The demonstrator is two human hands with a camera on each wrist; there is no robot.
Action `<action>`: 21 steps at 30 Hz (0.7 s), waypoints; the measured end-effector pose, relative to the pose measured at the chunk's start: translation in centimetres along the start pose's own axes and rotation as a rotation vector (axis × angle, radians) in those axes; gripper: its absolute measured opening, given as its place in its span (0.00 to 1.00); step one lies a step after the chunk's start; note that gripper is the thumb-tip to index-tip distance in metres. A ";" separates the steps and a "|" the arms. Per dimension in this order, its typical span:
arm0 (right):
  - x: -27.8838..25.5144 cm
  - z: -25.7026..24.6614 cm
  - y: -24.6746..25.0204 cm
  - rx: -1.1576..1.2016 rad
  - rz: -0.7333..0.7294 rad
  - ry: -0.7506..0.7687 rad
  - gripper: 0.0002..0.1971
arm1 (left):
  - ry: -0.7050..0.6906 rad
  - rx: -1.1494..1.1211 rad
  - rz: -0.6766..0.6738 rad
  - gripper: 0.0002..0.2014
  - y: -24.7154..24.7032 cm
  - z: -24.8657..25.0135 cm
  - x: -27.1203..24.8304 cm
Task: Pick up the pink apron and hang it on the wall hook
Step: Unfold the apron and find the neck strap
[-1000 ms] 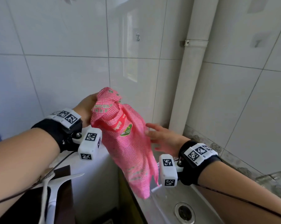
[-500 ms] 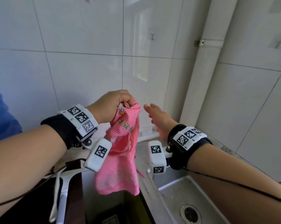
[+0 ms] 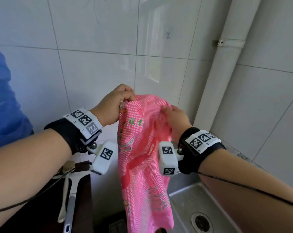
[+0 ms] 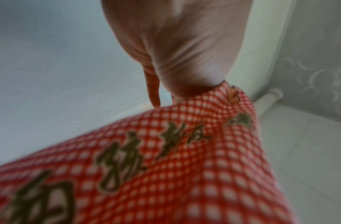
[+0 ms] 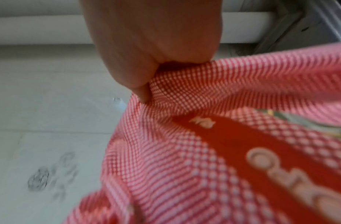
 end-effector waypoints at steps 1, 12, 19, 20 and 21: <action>-0.1 -0.5 0.6 0.048 0.031 0.007 0.07 | -0.073 0.151 -0.040 0.13 0.5 -0.6 -0.4; 1.0 -1.0 5.0 0.344 0.191 -0.042 0.16 | 0.137 0.314 0.015 0.03 2.7 -4.9 -2.4; 1.1 -1.8 7.0 0.400 0.281 -0.022 0.19 | 0.296 0.378 -0.024 0.09 2.4 -6.1 -2.7; 1.1 -1.7 7.0 0.399 0.280 -0.022 0.19 | 0.312 0.383 -0.009 0.10 2.3 -6.1 -2.7; 1.2 -1.6 7.0 0.399 0.270 -0.029 0.18 | 0.324 0.387 0.007 0.11 2.2 -6.1 -2.6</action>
Point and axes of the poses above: each hand's wrist, its own x-axis towards the middle knuckle, its own y-axis out of the back of the hand, z = x × y, the point moved 2 cm from there along x, towards the middle knuckle, and after that the axes turned 14 degrees about -y, right-handed, at the moved point
